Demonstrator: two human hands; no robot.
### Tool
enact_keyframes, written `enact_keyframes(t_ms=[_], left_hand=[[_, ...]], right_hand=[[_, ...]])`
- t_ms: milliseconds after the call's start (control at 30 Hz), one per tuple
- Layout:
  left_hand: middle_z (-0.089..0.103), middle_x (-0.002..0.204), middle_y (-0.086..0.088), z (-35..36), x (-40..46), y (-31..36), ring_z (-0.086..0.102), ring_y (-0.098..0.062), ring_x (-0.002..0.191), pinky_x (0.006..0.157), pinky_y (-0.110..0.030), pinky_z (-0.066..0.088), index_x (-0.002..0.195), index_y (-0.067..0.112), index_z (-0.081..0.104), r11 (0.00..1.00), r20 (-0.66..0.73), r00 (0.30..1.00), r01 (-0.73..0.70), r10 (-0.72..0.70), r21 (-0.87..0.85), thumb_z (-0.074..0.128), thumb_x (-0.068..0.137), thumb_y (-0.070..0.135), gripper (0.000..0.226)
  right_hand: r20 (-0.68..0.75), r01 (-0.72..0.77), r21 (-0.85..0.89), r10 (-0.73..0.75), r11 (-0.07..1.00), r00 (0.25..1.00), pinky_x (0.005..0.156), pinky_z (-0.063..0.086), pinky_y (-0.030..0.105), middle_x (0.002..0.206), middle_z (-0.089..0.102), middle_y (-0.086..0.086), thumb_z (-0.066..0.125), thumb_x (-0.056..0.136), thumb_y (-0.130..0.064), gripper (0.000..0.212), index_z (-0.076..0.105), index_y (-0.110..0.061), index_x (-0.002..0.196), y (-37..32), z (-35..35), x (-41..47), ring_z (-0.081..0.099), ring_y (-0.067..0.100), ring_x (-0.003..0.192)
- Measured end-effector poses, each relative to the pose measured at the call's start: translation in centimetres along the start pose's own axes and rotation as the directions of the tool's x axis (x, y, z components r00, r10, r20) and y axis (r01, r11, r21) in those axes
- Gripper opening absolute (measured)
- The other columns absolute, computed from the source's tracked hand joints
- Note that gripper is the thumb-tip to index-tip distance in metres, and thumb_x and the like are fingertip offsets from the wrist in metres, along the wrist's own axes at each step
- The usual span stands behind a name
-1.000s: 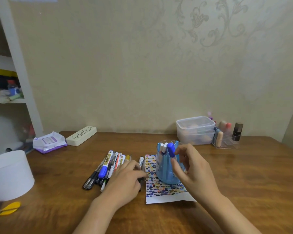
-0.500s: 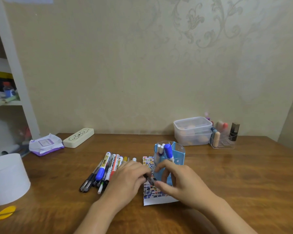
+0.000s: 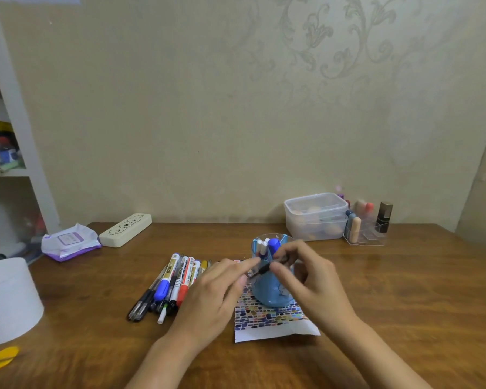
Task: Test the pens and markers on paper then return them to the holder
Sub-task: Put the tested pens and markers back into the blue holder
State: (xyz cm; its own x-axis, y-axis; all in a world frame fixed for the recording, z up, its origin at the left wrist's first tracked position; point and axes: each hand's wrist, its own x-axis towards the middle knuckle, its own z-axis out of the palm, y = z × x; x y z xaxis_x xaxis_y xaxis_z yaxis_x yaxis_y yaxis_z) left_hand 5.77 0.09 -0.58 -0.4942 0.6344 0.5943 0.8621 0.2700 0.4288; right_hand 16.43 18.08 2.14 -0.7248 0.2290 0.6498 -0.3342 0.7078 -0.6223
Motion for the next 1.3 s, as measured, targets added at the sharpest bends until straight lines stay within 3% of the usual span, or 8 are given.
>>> enact_keyframes(t_ms=[100, 200, 533, 733, 833, 1000, 1100, 1300], left_hand=[[0.046, 0.113, 0.027, 0.3, 0.0, -0.3, 0.049, -0.004, 0.111, 0.088, -0.022, 0.044, 0.146, 0.055, 0.033, 0.999, 0.082, 0.996, 0.017, -0.021, 0.039, 0.04, 0.106, 0.027, 0.05], [0.04, 0.115, 0.029, 0.6, -0.1, -0.1, 0.044, 0.001, 0.114, 0.091, -0.019, 0.04, 0.148, 0.059, 0.021, 0.998, 0.14, 0.99, 0.01, -0.018, 0.059, 0.036, 0.106, 0.037, 0.05], [0.037, 0.125, 0.035, 0.5, 0.0, -0.2, 0.04, 0.01, 0.119, 0.094, -0.021, 0.043, 0.147, 0.058, 0.016, 0.996, 0.116, 0.989, 0.084, -0.088, 0.041, 0.032, 0.104, 0.05, 0.047], [0.038, 0.122, 0.035, 0.4, -0.1, 0.2, 0.044, 0.008, 0.118, 0.095, -0.029, 0.046, 0.141, 0.058, 0.024, 0.997, 0.123, 0.989, 0.076, -0.077, 0.015, 0.035, 0.103, 0.047, 0.041], [0.036, 0.122, 0.032, 0.4, -0.1, 0.4, 0.042, 0.007, 0.117, 0.093, -0.027, 0.046, 0.144, 0.065, 0.016, 0.999, 0.143, 0.989, 0.038, -0.042, 0.027, 0.035, 0.104, 0.046, 0.048], [0.036, 0.122, 0.029, 0.5, -0.1, 0.3, 0.044, 0.003, 0.115, 0.091, -0.03, 0.047, 0.144, 0.068, 0.009, 0.998, 0.15, 0.987, 0.051, -0.055, 0.029, 0.033, 0.104, 0.048, 0.051], [0.036, 0.122, 0.03, 0.4, 0.0, 0.3, 0.044, 0.003, 0.114, 0.09, -0.028, 0.048, 0.146, 0.065, 0.007, 0.997, 0.138, 0.988, 0.072, -0.076, 0.035, 0.033, 0.104, 0.049, 0.052], [0.034, 0.123, 0.03, 0.4, 0.0, 0.2, 0.043, 0.005, 0.115, 0.089, -0.027, 0.048, 0.145, 0.065, 0.008, 0.996, 0.143, 0.986, 0.087, -0.09, 0.031, 0.032, 0.104, 0.051, 0.05]], right_hand=[[-0.114, -0.028, 0.091, 0.039, 0.995, 0.993, 0.059, 0.048, 0.026, 0.081, 0.065, -0.007, 0.065, 0.095, -0.025, 0.006, 0.062, -0.03, 0.093, 0.4, -0.8, 0.6, 0.06, 0.01, 0.067], [-0.193, -0.019, 0.098, 0.038, 0.995, 0.98, 0.062, 0.047, 0.019, 0.082, 0.064, -0.009, 0.056, 0.096, -0.033, 0.008, 0.06, -0.029, 0.091, 0.6, -1.4, 0.8, 0.061, 0.01, 0.074], [-0.366, 0.032, 0.172, 0.034, 0.984, 0.93, 0.064, 0.044, 0.019, 0.082, 0.063, -0.013, 0.053, 0.102, -0.028, 0.012, 0.061, -0.026, 0.094, 0.6, -3.0, 1.7, 0.057, 0.006, 0.071], [-0.525, 0.061, 0.223, 0.067, 0.973, 0.849, 0.073, 0.044, 0.031, 0.093, 0.061, -0.021, 0.048, 0.106, -0.024, 0.012, 0.06, -0.023, 0.104, 1.1, -4.0, 2.2, 0.054, 0.003, 0.081], [-0.526, 0.07, 0.187, 0.04, 0.98, 0.85, 0.077, 0.046, 0.017, 0.096, 0.062, -0.025, 0.046, 0.103, -0.027, 0.015, 0.059, -0.02, 0.107, 0.8, -4.1, 2.2, 0.057, -0.005, 0.089], [-0.496, 0.031, 0.096, 0.021, 0.995, 0.868, 0.08, 0.048, 0.027, 0.104, 0.063, -0.012, 0.05, 0.104, -0.016, 0.014, 0.062, -0.012, 0.108, 1.0, -3.8, 1.9, 0.057, -0.019, 0.097], [-0.499, 0.039, 0.073, 0.003, 0.997, 0.866, 0.077, 0.046, 0.015, 0.105, 0.063, -0.014, 0.05, 0.104, -0.016, 0.015, 0.062, -0.009, 0.109, 0.9, -3.8, 1.8, 0.056, -0.021, 0.098], [-0.433, 0.013, -0.033, -0.026, 0.999, 0.901, 0.069, 0.049, 0.028, 0.091, 0.067, -0.017, 0.049, 0.099, -0.038, 0.017, 0.06, -0.025, 0.099, 1.3, -3.3, 1.7, 0.065, 0.01, 0.081]])
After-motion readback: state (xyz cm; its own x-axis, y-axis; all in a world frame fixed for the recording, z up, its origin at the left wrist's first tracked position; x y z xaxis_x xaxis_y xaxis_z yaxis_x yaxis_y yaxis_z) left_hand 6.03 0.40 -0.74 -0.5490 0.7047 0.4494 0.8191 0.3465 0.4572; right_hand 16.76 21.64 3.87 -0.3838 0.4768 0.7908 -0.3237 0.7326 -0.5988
